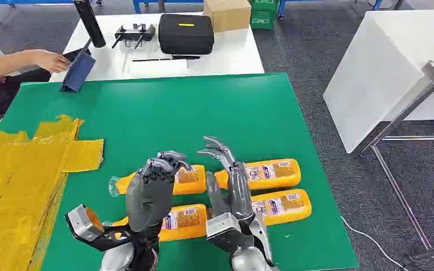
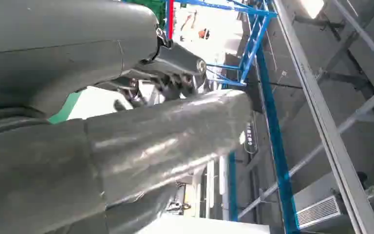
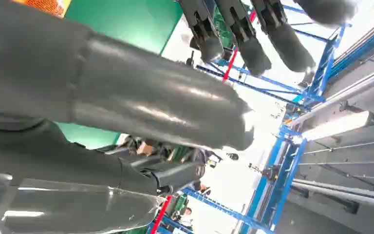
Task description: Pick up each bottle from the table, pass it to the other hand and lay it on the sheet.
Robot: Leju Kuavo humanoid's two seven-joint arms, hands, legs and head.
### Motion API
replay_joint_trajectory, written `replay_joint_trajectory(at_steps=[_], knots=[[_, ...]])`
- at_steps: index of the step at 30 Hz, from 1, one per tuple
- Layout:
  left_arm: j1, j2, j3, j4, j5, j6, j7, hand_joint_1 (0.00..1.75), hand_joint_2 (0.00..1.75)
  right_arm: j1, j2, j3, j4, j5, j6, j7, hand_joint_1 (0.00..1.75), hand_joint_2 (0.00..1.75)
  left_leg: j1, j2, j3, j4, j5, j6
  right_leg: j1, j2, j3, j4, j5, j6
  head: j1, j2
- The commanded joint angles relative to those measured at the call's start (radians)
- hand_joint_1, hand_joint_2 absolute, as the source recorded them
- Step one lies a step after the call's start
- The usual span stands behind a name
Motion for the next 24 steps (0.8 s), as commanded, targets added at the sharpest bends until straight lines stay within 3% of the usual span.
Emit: replay_joint_trajectory(at_steps=[1, 6, 9, 18, 19, 20, 21, 22, 24], knots=[[0.16, 0.125, 0.218, -0.213, -0.13, 0.322, -0.149, 1.75, 0.0, 0.115, -0.092, -0.306, -0.061, -0.297, 0.372, -0.255, 1.75, 0.0, 0.0, 0.001, 0.002, 0.0, -0.001, -0.001, 0.0, 0.0, 0.003, 0.0, -0.001, 0.0, 0.0, 0.0], [0.16, 0.122, 0.216, -0.211, -0.133, 0.322, -0.149, 1.75, 0.0, 0.115, -0.088, -0.304, -0.061, -0.294, 0.374, -0.254, 1.75, 0.0, 0.001, 0.004, 0.008, -0.003, -0.002, -0.002, 0.001, 0.003, 0.008, -0.004, -0.001, -0.001, 0.0, 0.0], [0.154, 0.103, 0.194, -0.177, -0.152, 0.332, -0.149, 1.75, 0.0, 0.115, -0.064, -0.29, -0.053, -0.26, 0.372, -0.24, 1.75, 0.0, 0.0, 0.0, 0.0, 0.0, 0.0, -0.001, 0.0, -0.001, 0.0, 0.0, -0.001, 0.0, 0.0, 0.0], [0.151, 0.097, 0.189, -0.154, -0.172, 0.341, -0.149, 1.75, 0.0, 0.112, -0.059, -0.281, -0.041, -0.245, 0.371, -0.228, 1.75, 0.0, 0.001, 0.002, 0.003, 0.001, -0.002, -0.003, 0.001, 0.0, 0.004, 0.0, -0.002, -0.001, 0.0, 0.0], [0.151, 0.094, 0.191, -0.16, -0.156, 0.341, -0.149, 1.62, 0.0, 0.111, -0.059, -0.275, -0.034, -0.238, 0.371, -0.224, 1.75, 0.0, 0.001, 0.002, 0.004, 0.002, -0.003, -0.003, 0.002, -0.001, 0.005, 0.001, -0.003, -0.002, 0.0, 0.0], [0.156, 0.083, 0.201, -0.157, -0.146, 0.362, -0.149, 0.0, 0.0, 0.112, -0.062, -0.268, -0.027, -0.228, 0.371, -0.21, 1.73, 0.0, 0.001, 0.001, 0.003, 0.0, -0.001, -0.001, 0.001, -0.001, 0.003, 0.0, -0.001, -0.001, 0.0, 0.0], [0.156, 0.079, 0.204, -0.136, -0.14, 0.358, -0.149, 0.0, 0.0, 0.112, -0.071, -0.256, -0.016, -0.21, 0.37, -0.201, 0.66, 0.0, 0.001, 0.001, 0.002, 0.0, -0.001, -0.001, 0.001, 0.0, 0.002, -0.001, -0.001, 0.0, 0.0, 0.0], [0.155, 0.078, 0.208, -0.134, -0.127, 0.35, -0.149, 0.0, 0.0, 0.111, -0.073, -0.252, -0.01, -0.197, 0.357, -0.199, 0.02, 0.0, 0.001, 0.002, 0.003, 0.0, -0.001, -0.001, 0.001, 0.0, 0.003, -0.001, -0.001, 0.0, 0.0, 0.0], [0.155, 0.072, 0.217, -0.132, -0.123, 0.357, -0.149, 0.0, 0.0, 0.108, -0.079, -0.235, -0.002, -0.184, 0.359, -0.191, 0.0, 0.0, 0.001, 0.001, 0.003, -0.001, -0.001, -0.001, 0.001, 0.0, 0.004, -0.001, -0.001, 0.0, 0.0, 0.0]])
